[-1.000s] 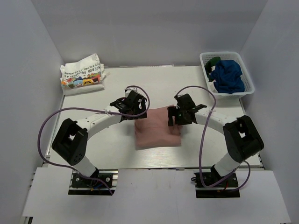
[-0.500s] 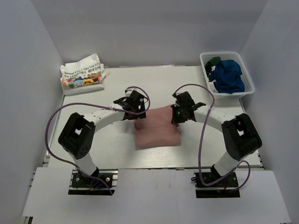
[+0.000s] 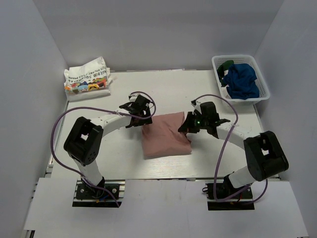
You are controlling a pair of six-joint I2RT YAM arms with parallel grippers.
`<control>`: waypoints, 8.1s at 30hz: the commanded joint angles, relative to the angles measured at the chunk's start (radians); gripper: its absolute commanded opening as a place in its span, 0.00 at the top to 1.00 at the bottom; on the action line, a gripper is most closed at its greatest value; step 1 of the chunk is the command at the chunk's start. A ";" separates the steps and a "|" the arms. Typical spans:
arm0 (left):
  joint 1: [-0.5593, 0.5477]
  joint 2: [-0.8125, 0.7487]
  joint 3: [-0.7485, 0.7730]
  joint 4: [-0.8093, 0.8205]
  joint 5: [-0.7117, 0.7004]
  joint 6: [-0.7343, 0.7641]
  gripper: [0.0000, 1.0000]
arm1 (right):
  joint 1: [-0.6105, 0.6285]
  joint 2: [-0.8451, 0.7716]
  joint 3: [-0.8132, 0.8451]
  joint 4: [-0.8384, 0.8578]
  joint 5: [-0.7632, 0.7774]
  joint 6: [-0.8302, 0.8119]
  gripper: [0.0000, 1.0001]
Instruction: Fold and stack the t-shirts
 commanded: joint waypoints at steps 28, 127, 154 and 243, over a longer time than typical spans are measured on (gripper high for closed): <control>0.024 0.014 0.069 -0.050 -0.029 -0.022 0.01 | -0.186 -0.002 -0.097 0.050 -0.051 -0.229 0.47; 0.010 -0.205 -0.292 0.234 0.323 0.039 0.01 | 0.025 -0.111 0.053 -0.156 0.247 -0.077 0.09; 0.004 0.110 0.187 -0.016 -0.015 0.251 1.00 | 0.009 -0.321 -0.023 -0.170 0.506 -0.110 0.09; 0.805 0.479 0.971 0.408 -0.038 0.980 0.01 | 0.014 0.096 0.339 -0.274 0.325 -0.074 0.09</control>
